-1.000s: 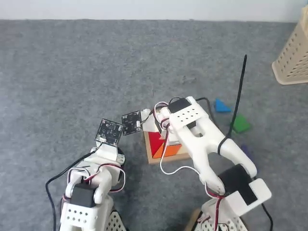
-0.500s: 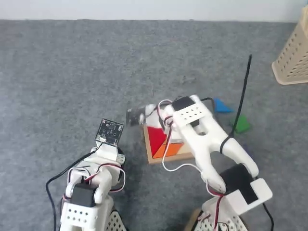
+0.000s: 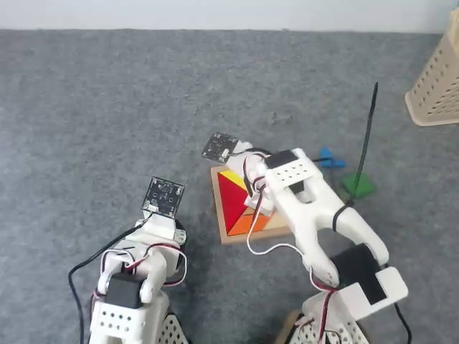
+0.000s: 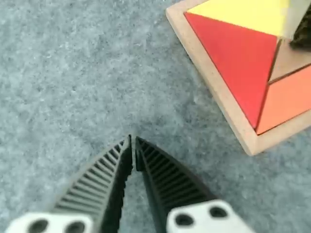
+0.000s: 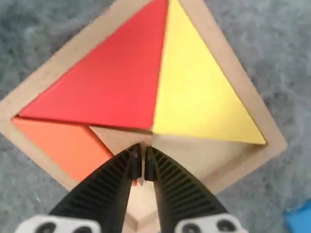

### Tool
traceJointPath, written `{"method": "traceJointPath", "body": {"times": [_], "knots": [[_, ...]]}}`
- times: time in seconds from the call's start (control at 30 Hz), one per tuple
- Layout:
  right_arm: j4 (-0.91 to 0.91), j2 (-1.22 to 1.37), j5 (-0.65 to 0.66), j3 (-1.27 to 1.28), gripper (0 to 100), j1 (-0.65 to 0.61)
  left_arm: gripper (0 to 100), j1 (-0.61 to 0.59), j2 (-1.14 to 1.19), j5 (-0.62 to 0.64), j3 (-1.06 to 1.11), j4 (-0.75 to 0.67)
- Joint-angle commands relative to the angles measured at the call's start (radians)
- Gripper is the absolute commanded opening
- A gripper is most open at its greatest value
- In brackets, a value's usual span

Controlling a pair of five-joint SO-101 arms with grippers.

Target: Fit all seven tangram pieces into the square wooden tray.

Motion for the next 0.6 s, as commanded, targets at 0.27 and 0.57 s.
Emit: {"method": "traceJointPath", "body": {"times": [0.27,0.57], "knots": [[-0.013,-0.027,-0.021,-0.026,0.7,-0.073,1,-0.006,-0.02,0.009,-0.018,0.006],[0.162,-0.363,-0.167,-0.037,0.7,0.068,1,-0.006,-0.02,0.009,-0.018,0.006]]}}
